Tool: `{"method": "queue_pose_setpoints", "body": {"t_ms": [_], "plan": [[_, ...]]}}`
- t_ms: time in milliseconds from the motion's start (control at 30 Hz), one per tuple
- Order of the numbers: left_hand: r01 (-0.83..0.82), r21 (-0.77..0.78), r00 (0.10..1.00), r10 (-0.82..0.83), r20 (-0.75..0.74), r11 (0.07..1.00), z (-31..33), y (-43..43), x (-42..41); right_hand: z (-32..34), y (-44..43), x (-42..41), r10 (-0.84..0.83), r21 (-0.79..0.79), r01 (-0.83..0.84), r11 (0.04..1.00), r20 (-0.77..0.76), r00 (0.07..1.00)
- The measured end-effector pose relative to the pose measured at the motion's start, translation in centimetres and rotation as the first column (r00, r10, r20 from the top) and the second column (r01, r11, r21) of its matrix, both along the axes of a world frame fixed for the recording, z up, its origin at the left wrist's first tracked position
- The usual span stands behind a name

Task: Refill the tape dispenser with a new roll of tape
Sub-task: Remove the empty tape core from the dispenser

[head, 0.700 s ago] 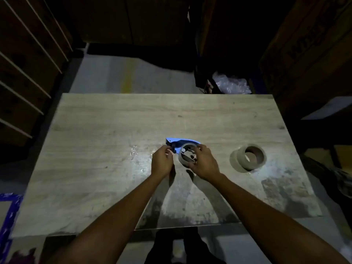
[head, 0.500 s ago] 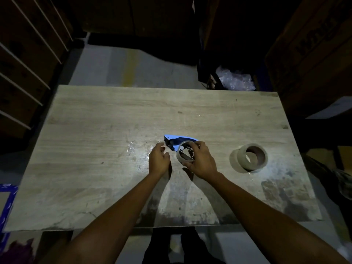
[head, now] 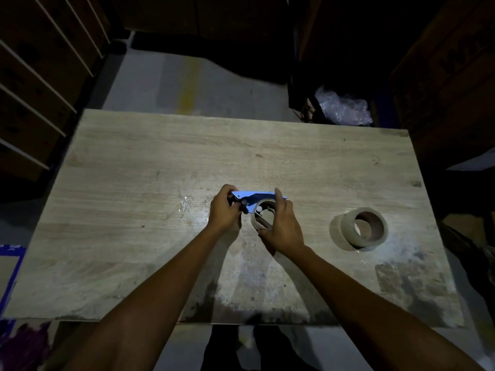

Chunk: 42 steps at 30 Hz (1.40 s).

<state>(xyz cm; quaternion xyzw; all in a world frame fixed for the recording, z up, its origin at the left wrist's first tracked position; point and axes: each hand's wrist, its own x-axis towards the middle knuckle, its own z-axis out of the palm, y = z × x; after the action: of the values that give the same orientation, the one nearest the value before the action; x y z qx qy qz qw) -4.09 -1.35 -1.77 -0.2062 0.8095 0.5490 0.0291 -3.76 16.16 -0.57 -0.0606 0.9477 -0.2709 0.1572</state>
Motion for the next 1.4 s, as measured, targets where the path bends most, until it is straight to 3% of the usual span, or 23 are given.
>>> {"method": "queue_pose_setpoints", "body": {"t_ms": [100,267,400,500,600,767,900,1033,1167,1267,1400], "plan": [[0.046,0.125,0.999,-0.048,0.017,0.991,0.7,-0.4,-0.4,0.3,0.2,-0.7,0.027,0.001,-0.027,1.000,0.021,0.999],[0.176,0.145,0.982,-0.184,0.045,0.974,1.3,-2.3,-1.3,2.3,0.5,-2.7,0.051,0.040,-0.054,0.998,0.077,0.996],[0.068,0.361,0.996,-0.084,0.028,0.930,3.6,-2.9,-1.9,5.4,0.7,-3.8,0.004,-0.057,0.000,0.998,0.072,0.997],[-0.072,0.630,0.996,0.091,0.001,0.773,6.2,-2.6,-2.2,7.8,0.8,-4.3,-0.043,-0.134,0.046,0.990,0.031,0.999],[-0.131,0.769,0.983,0.180,0.020,0.626,9.1,-1.6,-1.9,11.1,0.0,-4.0,-0.098,-0.292,0.102,0.951,0.028,0.995],[-0.122,0.915,0.985,0.159,0.064,0.386,13.1,0.3,-0.9,16.5,-2.3,-2.9,-0.152,-0.654,0.296,0.696,0.268,0.951],[-0.053,0.897,0.986,0.165,-0.022,0.438,16.6,0.4,-0.4,19.9,-3.6,-1.9,-0.056,-0.753,0.428,0.500,0.465,0.884],[-0.047,0.792,0.977,0.193,-0.091,0.609,19.2,-0.8,-0.2,21.3,-4.1,-0.9,0.059,-0.767,0.559,0.315,0.604,0.795],[0.024,0.657,0.976,0.125,-0.179,0.753,21.2,-1.4,0.6,21.2,-5.2,-0.1,0.126,-0.780,0.583,0.226,0.617,0.777],[0.053,0.623,0.966,0.118,-0.231,0.781,21.8,-1.8,1.4,21.5,-5.9,0.5,0.091,-0.771,0.541,0.336,0.598,0.797],[0.014,0.629,0.959,0.168,-0.228,0.778,21.8,-2.2,2.2,22.2,-6.8,0.9,-0.113,-0.639,0.413,0.649,0.456,0.883]]}}
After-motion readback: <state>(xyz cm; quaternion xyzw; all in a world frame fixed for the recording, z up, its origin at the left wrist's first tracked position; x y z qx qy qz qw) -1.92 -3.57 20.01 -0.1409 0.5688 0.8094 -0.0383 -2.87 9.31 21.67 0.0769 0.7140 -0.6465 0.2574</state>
